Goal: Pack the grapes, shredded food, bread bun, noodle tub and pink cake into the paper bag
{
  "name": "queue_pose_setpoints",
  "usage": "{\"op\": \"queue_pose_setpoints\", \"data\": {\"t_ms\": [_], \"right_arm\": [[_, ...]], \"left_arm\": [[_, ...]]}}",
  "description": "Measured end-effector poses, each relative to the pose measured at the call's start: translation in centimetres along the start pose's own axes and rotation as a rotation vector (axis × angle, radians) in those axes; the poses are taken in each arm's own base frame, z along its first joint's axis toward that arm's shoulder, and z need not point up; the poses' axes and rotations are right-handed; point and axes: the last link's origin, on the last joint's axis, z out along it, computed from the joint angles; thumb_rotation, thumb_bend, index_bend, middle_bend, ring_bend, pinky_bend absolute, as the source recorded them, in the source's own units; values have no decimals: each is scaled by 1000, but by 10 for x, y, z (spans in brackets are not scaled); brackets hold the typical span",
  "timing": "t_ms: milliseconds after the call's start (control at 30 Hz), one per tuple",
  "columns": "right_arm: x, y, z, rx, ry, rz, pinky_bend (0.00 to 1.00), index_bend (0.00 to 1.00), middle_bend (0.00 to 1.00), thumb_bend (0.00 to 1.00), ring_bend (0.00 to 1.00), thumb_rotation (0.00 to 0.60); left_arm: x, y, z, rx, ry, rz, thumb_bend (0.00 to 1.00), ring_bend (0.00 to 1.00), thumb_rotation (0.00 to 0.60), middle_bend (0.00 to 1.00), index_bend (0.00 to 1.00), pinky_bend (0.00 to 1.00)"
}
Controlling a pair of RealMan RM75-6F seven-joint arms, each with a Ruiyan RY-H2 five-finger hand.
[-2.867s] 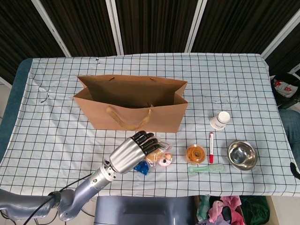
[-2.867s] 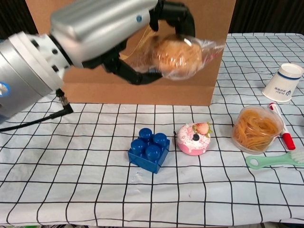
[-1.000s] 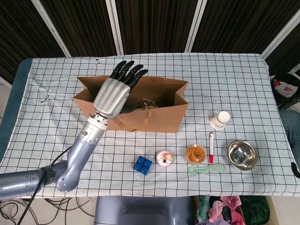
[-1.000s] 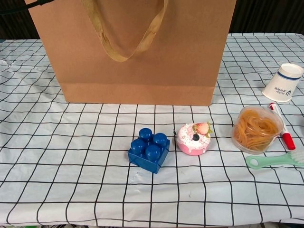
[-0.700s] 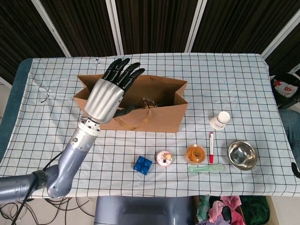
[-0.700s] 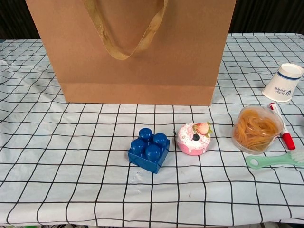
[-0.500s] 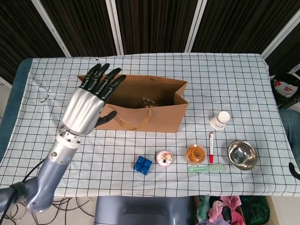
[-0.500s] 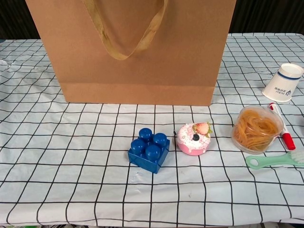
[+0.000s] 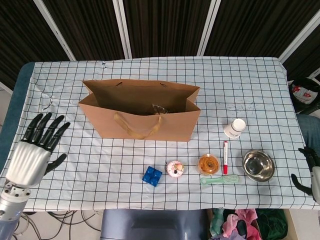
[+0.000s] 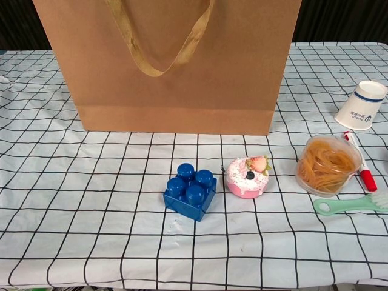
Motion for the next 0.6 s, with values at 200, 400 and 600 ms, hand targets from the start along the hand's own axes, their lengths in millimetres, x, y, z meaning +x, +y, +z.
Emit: {"op": "queue_pose_setpoints", "data": {"t_ms": [200,400,600], "right_arm": [[18,-25,6,81,-66,-67,228,134,22,242,162,600],[25,-67,12,212,-214,-79,192,115,9,129,126,600],[19,-110,23,339,-305,-111,185,96,7,121,119,600]], "left_arm": [[-27,-39,-49,118,-45,-16,73,0,600,93,94,4],[-48,-52,-72,214,-158,-147,75,0,600,75,79,0],[-55,-54,-77,208,-189,-157,75,0,600,72,78,0]]}}
